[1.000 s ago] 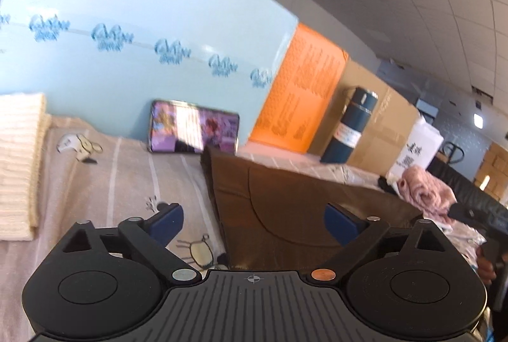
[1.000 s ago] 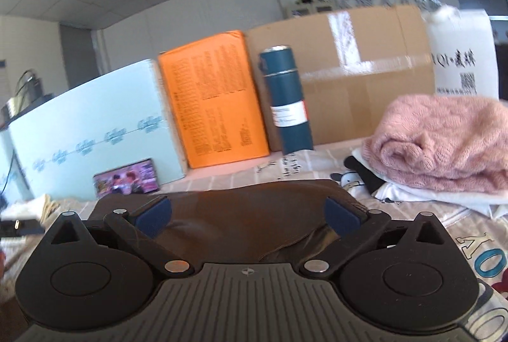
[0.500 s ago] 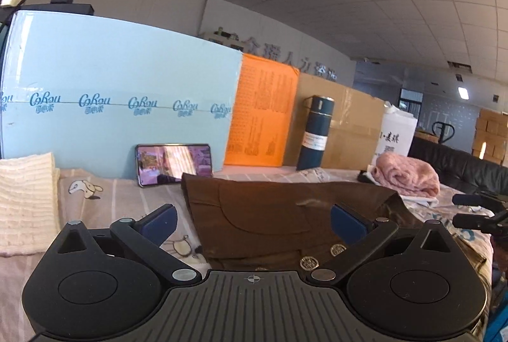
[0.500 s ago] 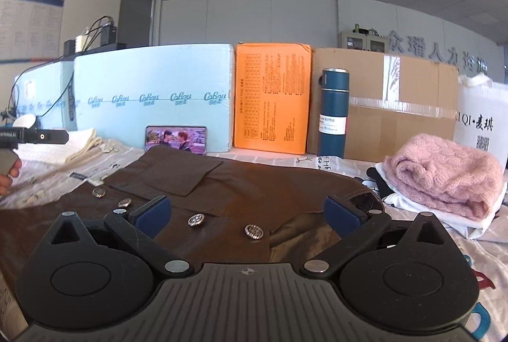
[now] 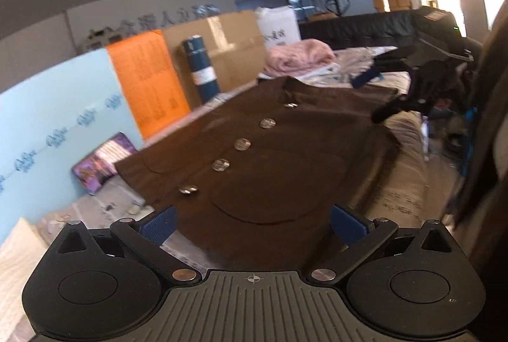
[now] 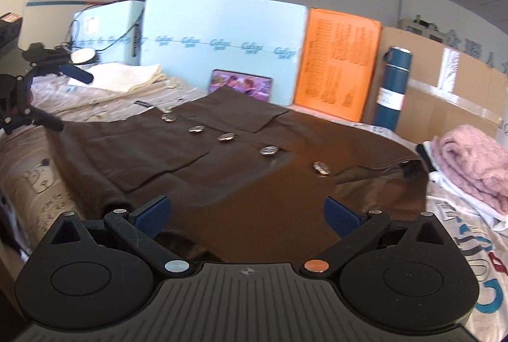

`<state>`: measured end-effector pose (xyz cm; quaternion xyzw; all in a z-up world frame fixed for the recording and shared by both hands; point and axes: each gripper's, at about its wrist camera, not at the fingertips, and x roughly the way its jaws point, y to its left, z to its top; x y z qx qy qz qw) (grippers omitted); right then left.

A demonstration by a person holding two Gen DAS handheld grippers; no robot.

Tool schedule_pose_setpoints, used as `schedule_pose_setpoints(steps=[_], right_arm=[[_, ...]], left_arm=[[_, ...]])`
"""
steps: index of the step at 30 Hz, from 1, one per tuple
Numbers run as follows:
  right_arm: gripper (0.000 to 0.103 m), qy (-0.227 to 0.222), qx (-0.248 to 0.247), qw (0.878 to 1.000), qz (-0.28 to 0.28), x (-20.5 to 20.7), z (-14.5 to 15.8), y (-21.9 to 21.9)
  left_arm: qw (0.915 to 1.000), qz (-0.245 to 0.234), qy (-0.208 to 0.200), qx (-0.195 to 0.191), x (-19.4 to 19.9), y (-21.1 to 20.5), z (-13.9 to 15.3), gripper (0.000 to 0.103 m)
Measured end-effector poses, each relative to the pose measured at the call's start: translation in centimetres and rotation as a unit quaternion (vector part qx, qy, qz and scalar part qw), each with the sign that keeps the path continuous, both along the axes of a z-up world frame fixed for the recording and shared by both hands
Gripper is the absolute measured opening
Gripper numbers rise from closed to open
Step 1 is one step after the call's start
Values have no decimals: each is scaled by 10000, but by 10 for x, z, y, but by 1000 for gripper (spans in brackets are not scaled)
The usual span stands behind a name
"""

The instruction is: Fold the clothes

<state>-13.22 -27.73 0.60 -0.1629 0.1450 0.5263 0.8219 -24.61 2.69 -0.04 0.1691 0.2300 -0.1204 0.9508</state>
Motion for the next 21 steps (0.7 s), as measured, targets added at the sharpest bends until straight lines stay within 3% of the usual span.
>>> schedule_pose_setpoints(steps=[4, 11, 18, 21], right_arm=[[103, 67, -87, 9991, 414, -6, 0, 6], [103, -12, -291, 9980, 560, -15, 2, 9], [103, -101, -162, 9973, 706, -24, 10, 3], [103, -96, -198, 9962, 841, -27, 11, 7]], left_arm=[[9996, -199, 161, 155, 0, -12, -12, 103], [9977, -229, 339, 542, 14, -18, -29, 103], [9958, -94, 19, 907, 21, -20, -30, 103], [9958, -37, -202, 895, 25, -17, -28, 103]])
